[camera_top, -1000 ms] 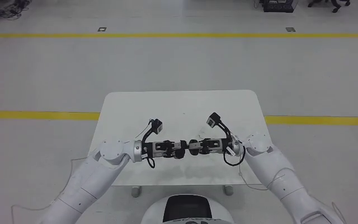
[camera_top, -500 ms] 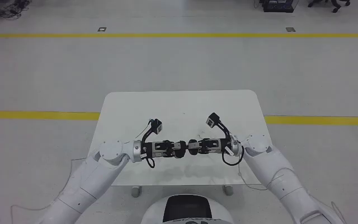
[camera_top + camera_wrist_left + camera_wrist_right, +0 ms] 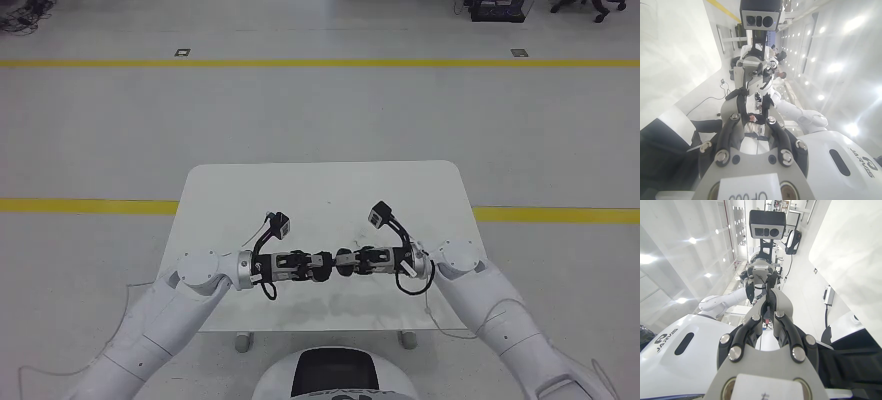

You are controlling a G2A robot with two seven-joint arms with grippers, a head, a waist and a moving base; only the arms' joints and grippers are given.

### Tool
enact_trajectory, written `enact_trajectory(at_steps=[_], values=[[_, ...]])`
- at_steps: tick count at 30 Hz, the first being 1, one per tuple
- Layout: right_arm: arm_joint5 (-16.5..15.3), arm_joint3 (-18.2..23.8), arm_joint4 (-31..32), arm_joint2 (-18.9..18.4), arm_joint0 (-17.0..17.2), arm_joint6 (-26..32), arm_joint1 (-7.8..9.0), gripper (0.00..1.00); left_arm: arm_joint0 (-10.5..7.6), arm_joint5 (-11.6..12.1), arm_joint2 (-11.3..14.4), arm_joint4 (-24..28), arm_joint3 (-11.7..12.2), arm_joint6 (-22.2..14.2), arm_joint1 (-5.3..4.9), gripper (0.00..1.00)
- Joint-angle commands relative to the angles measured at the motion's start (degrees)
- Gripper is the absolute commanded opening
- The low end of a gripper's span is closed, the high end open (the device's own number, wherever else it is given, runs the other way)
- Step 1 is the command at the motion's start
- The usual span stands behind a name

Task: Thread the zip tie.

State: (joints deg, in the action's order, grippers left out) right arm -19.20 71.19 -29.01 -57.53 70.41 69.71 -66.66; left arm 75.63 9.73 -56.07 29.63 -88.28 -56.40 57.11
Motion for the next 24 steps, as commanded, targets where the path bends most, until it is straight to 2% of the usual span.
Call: enact_trajectory(at_steps=[1, 14, 24], values=[[-0.3, 0.2, 0.0, -0.2, 0.2, -0.5, 0.04, 0.00, 0.06, 0.0, 0.0, -0.2, -0.1, 0.3, -0.04, 0.18], [-0.2, 1.3, 0.2, -0.3, 0.8, -1.4, 0.03, 0.00, 0.20, -0.3, 0.3, -1.8, -0.9, 1.9, -0.27, 0.10], [-0.3, 1.0, -0.2, 0.2, 0.3, -1.1, -0.03, 0.00, 0.13, -0.5, 0.4, -2.1, -1.1, 2.3, -0.43, 0.09]])
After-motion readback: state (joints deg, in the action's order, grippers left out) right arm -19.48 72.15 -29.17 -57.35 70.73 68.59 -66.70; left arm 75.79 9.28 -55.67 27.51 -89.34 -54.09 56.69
